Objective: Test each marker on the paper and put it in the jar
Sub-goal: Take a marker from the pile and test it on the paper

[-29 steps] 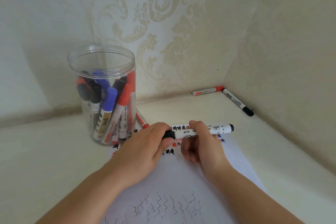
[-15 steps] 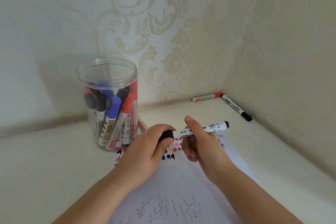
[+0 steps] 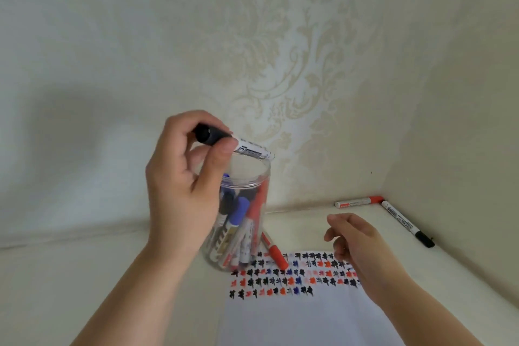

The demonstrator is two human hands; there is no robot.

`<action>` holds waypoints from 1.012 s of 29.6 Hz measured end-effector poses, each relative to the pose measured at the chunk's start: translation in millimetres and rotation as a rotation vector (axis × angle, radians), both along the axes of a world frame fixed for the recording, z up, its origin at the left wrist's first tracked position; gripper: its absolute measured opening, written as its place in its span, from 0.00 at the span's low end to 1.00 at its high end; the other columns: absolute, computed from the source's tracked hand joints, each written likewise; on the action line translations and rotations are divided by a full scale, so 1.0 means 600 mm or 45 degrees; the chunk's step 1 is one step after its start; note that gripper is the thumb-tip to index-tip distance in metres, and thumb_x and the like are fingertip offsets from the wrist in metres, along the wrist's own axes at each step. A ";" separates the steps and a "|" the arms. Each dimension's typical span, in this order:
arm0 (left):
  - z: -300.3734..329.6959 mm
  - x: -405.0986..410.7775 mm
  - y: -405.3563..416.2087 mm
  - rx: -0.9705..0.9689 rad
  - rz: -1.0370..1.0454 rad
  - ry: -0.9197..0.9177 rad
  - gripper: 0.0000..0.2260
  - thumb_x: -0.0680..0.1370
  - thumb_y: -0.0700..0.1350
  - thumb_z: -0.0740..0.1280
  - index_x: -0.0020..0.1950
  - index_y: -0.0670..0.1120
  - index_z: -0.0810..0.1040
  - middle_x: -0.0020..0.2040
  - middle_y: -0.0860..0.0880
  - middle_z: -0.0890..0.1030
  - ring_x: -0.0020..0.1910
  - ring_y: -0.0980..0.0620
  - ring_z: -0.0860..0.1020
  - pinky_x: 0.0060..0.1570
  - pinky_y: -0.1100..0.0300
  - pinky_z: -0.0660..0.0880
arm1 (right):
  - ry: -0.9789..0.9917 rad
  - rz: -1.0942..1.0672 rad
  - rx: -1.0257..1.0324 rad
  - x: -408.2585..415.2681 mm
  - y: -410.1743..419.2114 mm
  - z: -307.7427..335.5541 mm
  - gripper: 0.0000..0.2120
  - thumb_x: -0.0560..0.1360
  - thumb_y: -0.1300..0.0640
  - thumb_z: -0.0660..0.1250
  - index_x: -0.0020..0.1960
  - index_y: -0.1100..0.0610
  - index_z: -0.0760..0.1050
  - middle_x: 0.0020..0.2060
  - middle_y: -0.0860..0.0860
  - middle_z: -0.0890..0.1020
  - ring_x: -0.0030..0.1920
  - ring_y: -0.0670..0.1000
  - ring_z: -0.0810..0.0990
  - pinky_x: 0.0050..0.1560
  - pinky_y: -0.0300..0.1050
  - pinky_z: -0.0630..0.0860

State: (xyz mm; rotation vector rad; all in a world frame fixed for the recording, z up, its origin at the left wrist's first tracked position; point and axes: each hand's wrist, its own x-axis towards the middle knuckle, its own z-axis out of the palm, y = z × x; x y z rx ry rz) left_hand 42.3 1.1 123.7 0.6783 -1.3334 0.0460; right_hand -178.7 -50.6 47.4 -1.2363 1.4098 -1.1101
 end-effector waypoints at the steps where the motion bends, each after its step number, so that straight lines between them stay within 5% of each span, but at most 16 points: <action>1: 0.014 0.010 -0.001 -0.018 0.032 0.026 0.06 0.75 0.39 0.64 0.50 0.47 0.71 0.43 0.52 0.75 0.43 0.62 0.75 0.45 0.71 0.72 | 0.005 0.015 -0.011 0.011 -0.003 0.002 0.07 0.77 0.57 0.63 0.46 0.61 0.76 0.33 0.52 0.79 0.28 0.50 0.68 0.37 0.46 0.67; 4: 0.035 0.030 -0.017 0.074 0.132 0.000 0.10 0.75 0.43 0.65 0.53 0.51 0.70 0.43 0.55 0.77 0.42 0.59 0.78 0.46 0.70 0.73 | -0.006 0.054 -0.027 0.047 -0.013 0.005 0.06 0.77 0.58 0.63 0.47 0.61 0.76 0.33 0.53 0.79 0.27 0.50 0.68 0.34 0.44 0.67; 8: 0.013 0.037 -0.049 0.421 0.317 -0.331 0.08 0.73 0.47 0.67 0.51 0.52 0.72 0.44 0.53 0.81 0.38 0.58 0.80 0.40 0.73 0.73 | -0.016 0.081 -0.028 0.086 -0.022 0.006 0.05 0.76 0.58 0.64 0.48 0.60 0.75 0.34 0.53 0.79 0.27 0.50 0.69 0.34 0.43 0.68; 12: -0.014 0.044 -0.064 0.548 0.457 -0.574 0.09 0.75 0.51 0.64 0.50 0.47 0.75 0.42 0.51 0.82 0.40 0.51 0.81 0.40 0.56 0.77 | -0.009 0.095 -0.032 0.102 -0.028 0.003 0.05 0.76 0.58 0.64 0.47 0.60 0.75 0.33 0.53 0.79 0.27 0.49 0.69 0.32 0.42 0.69; 16: -0.022 0.051 -0.071 0.563 0.621 -0.792 0.23 0.77 0.58 0.48 0.32 0.46 0.71 0.29 0.49 0.75 0.30 0.48 0.73 0.32 0.58 0.66 | 0.000 0.099 -0.030 0.098 -0.030 -0.002 0.05 0.77 0.58 0.63 0.47 0.60 0.75 0.33 0.53 0.79 0.27 0.49 0.69 0.32 0.42 0.68; 19: -0.022 0.050 -0.067 0.652 0.596 -0.925 0.26 0.77 0.58 0.45 0.24 0.52 0.69 0.29 0.50 0.77 0.34 0.49 0.75 0.45 0.56 0.69 | 0.016 0.088 -0.025 0.088 -0.031 -0.009 0.06 0.77 0.58 0.63 0.46 0.60 0.75 0.34 0.53 0.79 0.27 0.49 0.69 0.31 0.41 0.68; 22: -0.019 0.049 -0.066 0.618 0.592 -0.909 0.26 0.76 0.58 0.48 0.38 0.48 0.83 0.45 0.51 0.83 0.51 0.49 0.77 0.60 0.55 0.65 | 0.047 0.090 -0.018 0.071 -0.029 -0.016 0.05 0.76 0.57 0.63 0.45 0.58 0.75 0.34 0.52 0.80 0.28 0.48 0.69 0.30 0.40 0.68; 26: -0.007 -0.002 -0.042 0.164 0.426 -0.830 0.13 0.77 0.47 0.58 0.47 0.44 0.81 0.43 0.50 0.82 0.45 0.56 0.74 0.47 0.66 0.68 | 0.110 0.067 -0.009 0.031 -0.034 -0.022 0.05 0.76 0.57 0.64 0.43 0.58 0.75 0.34 0.51 0.80 0.28 0.48 0.69 0.30 0.39 0.68; 30: -0.026 -0.080 -0.052 0.302 0.007 -0.911 0.11 0.78 0.47 0.56 0.49 0.48 0.78 0.43 0.54 0.80 0.41 0.61 0.75 0.40 0.63 0.74 | 0.268 -0.018 -0.060 -0.025 -0.048 -0.022 0.04 0.75 0.56 0.64 0.42 0.55 0.75 0.36 0.51 0.79 0.30 0.48 0.71 0.33 0.41 0.70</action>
